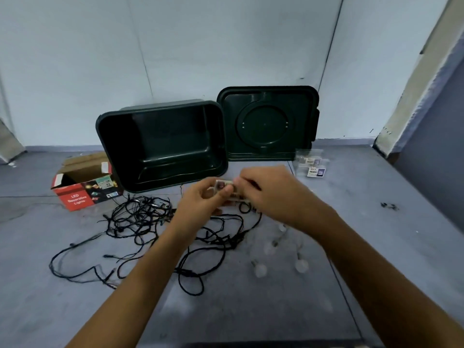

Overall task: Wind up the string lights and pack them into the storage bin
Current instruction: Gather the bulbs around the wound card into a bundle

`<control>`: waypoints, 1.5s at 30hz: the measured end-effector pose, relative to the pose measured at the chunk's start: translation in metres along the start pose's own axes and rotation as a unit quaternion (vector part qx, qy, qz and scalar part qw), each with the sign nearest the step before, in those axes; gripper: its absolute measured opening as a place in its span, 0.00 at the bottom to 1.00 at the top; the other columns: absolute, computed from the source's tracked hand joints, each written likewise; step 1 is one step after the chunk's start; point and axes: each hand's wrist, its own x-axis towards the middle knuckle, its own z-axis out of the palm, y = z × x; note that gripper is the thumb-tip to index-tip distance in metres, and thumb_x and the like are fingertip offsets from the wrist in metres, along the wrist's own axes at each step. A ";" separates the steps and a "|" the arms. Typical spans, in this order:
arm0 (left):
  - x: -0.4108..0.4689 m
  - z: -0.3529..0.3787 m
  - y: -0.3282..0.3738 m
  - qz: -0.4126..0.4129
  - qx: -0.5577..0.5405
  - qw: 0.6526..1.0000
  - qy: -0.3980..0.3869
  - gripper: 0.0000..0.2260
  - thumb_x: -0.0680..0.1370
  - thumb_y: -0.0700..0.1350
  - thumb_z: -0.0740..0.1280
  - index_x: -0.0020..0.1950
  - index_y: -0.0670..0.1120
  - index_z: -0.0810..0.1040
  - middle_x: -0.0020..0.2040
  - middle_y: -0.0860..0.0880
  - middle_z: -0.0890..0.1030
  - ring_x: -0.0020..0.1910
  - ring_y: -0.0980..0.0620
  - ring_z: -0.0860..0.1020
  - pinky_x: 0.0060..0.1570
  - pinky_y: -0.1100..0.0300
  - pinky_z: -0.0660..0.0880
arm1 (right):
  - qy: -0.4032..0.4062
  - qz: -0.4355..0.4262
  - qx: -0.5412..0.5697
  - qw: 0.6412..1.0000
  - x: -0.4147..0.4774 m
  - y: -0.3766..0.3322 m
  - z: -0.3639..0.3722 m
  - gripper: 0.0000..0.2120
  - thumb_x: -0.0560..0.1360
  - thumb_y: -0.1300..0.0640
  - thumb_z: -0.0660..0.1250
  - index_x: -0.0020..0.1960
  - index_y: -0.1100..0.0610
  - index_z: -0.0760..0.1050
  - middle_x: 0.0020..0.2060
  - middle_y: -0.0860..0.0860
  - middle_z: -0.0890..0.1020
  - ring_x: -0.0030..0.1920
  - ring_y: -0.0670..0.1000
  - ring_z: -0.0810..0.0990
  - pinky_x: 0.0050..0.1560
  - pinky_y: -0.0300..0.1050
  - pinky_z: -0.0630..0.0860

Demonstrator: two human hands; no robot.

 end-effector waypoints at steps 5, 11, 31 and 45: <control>-0.013 0.001 0.011 -0.011 -0.008 0.994 -0.104 0.16 0.70 0.51 0.68 0.53 0.44 0.78 0.44 0.47 0.84 0.44 0.51 0.83 0.42 0.62 0.77 | -0.125 0.062 0.233 0.962 0.035 0.041 -0.016 0.13 0.73 0.50 0.68 0.34 0.57 0.76 0.25 0.51 0.70 0.23 0.45 0.66 0.23 0.36 0.64; -0.011 -0.002 0.022 -0.003 -0.166 0.985 -0.042 0.14 0.69 0.51 0.66 0.50 0.45 0.79 0.41 0.50 0.84 0.40 0.54 0.82 0.36 0.66 0.75 | -0.087 0.209 0.642 0.733 0.015 0.052 0.061 0.11 0.77 0.50 0.59 0.44 0.56 0.76 0.28 0.49 0.77 0.25 0.47 0.72 0.22 0.36 0.67; -0.010 0.008 0.005 0.018 -0.016 0.995 -0.094 0.07 0.73 0.45 0.67 0.50 0.46 0.78 0.39 0.53 0.84 0.40 0.58 0.82 0.39 0.66 0.77 | -0.160 0.037 0.171 0.972 0.046 0.032 -0.024 0.16 0.75 0.48 0.65 0.33 0.56 0.75 0.23 0.47 0.68 0.22 0.45 0.62 0.23 0.35 0.62; 0.013 -0.015 0.032 0.053 -0.170 0.983 0.043 0.12 0.70 0.53 0.65 0.50 0.50 0.80 0.42 0.52 0.84 0.42 0.55 0.82 0.38 0.66 0.74 | -0.039 0.171 0.560 0.810 -0.021 0.040 0.077 0.22 0.82 0.52 0.47 0.40 0.61 0.73 0.27 0.52 0.78 0.31 0.51 0.77 0.39 0.44 0.77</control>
